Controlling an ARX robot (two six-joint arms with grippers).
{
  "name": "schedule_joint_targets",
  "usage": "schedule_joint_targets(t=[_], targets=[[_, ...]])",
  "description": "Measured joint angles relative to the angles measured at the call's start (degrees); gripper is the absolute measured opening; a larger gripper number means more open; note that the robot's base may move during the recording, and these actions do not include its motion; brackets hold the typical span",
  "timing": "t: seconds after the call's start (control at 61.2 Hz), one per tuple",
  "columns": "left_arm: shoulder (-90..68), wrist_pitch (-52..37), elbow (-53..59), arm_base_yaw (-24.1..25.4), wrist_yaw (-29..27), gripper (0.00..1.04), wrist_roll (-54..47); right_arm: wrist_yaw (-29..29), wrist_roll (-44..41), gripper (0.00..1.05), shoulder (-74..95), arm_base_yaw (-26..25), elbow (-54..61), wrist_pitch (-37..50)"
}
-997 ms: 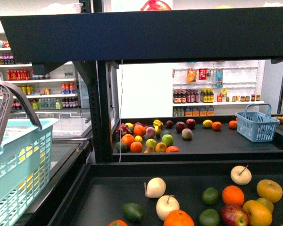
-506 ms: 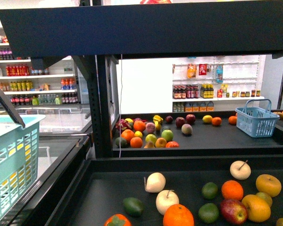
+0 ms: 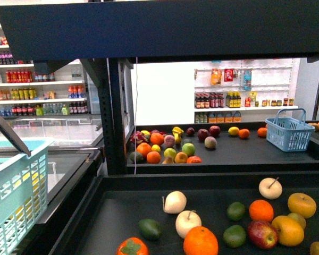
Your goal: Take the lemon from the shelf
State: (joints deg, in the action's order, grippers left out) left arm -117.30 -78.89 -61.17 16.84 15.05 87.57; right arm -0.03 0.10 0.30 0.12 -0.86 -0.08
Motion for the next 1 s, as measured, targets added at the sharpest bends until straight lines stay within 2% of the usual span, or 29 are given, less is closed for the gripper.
schedule_joint_targets(t=[0.997], targets=[[0.4,-1.2,2.6,0.2,0.0,0.06,0.2,0.0,0.0,0.97,0.0,0.0,0.0,0.0]])
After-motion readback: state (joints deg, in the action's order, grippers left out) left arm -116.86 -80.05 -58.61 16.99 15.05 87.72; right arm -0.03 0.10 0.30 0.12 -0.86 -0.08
